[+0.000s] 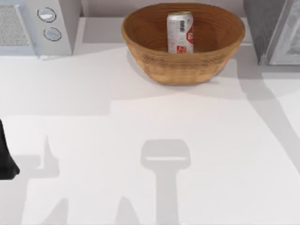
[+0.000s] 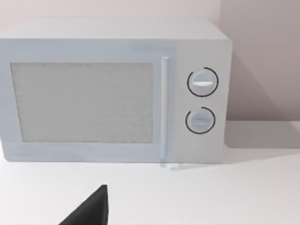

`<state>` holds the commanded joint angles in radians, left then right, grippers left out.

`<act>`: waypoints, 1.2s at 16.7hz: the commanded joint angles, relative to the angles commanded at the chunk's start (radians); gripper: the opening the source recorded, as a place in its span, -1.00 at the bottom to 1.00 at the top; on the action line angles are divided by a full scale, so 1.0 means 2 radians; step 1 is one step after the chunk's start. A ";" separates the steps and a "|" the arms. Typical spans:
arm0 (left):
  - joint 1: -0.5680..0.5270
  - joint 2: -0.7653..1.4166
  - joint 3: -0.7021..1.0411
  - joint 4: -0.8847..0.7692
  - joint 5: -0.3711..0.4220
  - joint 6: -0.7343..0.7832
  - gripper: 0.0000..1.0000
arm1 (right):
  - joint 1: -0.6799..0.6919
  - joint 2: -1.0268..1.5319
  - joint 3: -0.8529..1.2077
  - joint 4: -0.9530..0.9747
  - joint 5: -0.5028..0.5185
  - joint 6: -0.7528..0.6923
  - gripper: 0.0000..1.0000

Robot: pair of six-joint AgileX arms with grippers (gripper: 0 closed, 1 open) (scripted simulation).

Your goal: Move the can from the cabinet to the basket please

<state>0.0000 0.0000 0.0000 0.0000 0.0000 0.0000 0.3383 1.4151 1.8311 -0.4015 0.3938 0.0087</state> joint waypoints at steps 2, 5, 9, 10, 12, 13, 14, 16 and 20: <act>0.000 0.000 0.000 0.000 0.000 0.000 1.00 | -0.002 0.003 0.002 0.001 -0.002 0.000 1.00; 0.000 0.000 0.000 0.000 0.000 0.000 1.00 | 0.002 -0.008 -0.003 0.000 0.001 -0.001 1.00; 0.000 0.000 0.000 0.000 0.000 0.000 1.00 | -0.007 -0.050 -0.055 0.015 -0.012 -0.001 1.00; 0.000 0.000 0.000 0.000 0.000 0.000 1.00 | -0.011 -0.070 -0.081 0.021 -0.017 -0.001 1.00; 0.000 0.000 0.000 0.000 0.000 0.000 1.00 | -0.023 -0.120 -0.149 0.035 -0.031 -0.002 1.00; 0.000 0.000 0.000 0.000 0.000 0.000 1.00 | -0.030 -0.149 -0.188 0.044 -0.039 -0.002 1.00; 0.000 0.000 0.000 0.000 0.000 0.000 1.00 | -0.037 -0.180 -0.231 0.052 -0.047 -0.003 1.00; 0.000 0.000 0.000 0.000 0.000 0.000 1.00 | -0.054 -0.247 -0.324 0.071 -0.066 -0.003 1.00; 0.000 0.000 0.000 0.000 0.000 0.000 1.00 | -0.092 -0.393 -0.523 0.112 -0.107 -0.004 1.00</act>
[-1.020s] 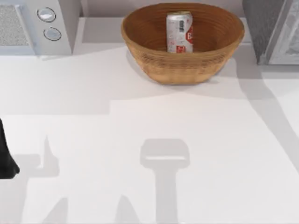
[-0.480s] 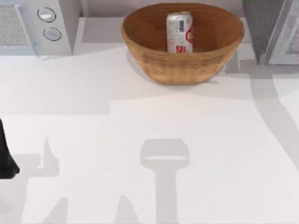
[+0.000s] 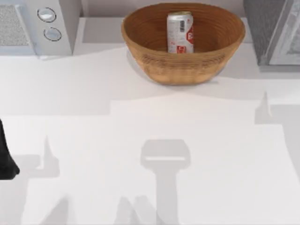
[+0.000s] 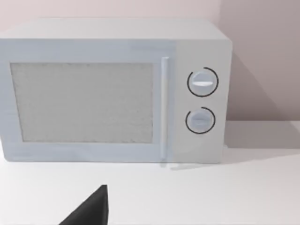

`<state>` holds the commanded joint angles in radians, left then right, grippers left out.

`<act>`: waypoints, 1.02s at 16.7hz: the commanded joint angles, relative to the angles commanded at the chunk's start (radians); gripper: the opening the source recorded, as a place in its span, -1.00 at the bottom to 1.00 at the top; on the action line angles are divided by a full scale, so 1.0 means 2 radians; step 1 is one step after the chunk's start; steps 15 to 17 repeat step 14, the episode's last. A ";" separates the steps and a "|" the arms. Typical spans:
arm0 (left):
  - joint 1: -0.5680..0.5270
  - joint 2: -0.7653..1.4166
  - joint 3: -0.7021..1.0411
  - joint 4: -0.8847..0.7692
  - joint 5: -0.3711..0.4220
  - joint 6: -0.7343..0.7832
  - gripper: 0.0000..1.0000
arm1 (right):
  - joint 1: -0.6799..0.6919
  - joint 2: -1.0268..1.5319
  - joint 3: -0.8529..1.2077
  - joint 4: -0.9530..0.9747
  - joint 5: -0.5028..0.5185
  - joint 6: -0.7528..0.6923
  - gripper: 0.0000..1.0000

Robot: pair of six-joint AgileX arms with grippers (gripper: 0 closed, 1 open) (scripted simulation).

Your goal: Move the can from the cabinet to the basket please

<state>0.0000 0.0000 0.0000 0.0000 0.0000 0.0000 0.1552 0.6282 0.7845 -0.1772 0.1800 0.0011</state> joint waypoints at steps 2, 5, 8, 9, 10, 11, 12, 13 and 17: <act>0.000 0.000 0.000 0.000 0.000 0.000 1.00 | -0.019 -0.074 -0.098 0.020 -0.021 0.000 1.00; 0.000 0.000 0.000 0.000 0.000 0.000 1.00 | -0.044 -0.176 -0.229 0.049 -0.049 -0.001 1.00; 0.000 0.000 0.000 0.000 0.000 0.000 1.00 | -0.064 -0.257 -0.329 0.071 -0.073 -0.001 1.00; 0.000 0.000 0.000 0.000 0.000 0.000 1.00 | -0.069 -0.278 -0.352 0.077 -0.079 -0.001 1.00; 0.000 0.000 0.000 0.000 0.000 0.000 1.00 | -0.073 -0.294 -0.370 0.082 -0.084 -0.001 1.00; 0.000 0.000 0.000 0.000 0.000 0.000 1.00 | -0.075 -0.305 -0.383 0.086 -0.087 -0.001 1.00; 0.000 0.000 0.000 0.000 0.000 0.000 1.00 | -0.077 -0.312 -0.390 0.088 -0.089 -0.001 1.00; 0.000 0.000 0.000 0.000 0.000 0.000 1.00 | -0.078 -0.314 -0.392 0.089 -0.090 -0.001 1.00; 0.000 0.000 0.000 0.000 0.000 0.000 1.00 | -0.078 -0.314 -0.392 0.089 -0.090 -0.001 1.00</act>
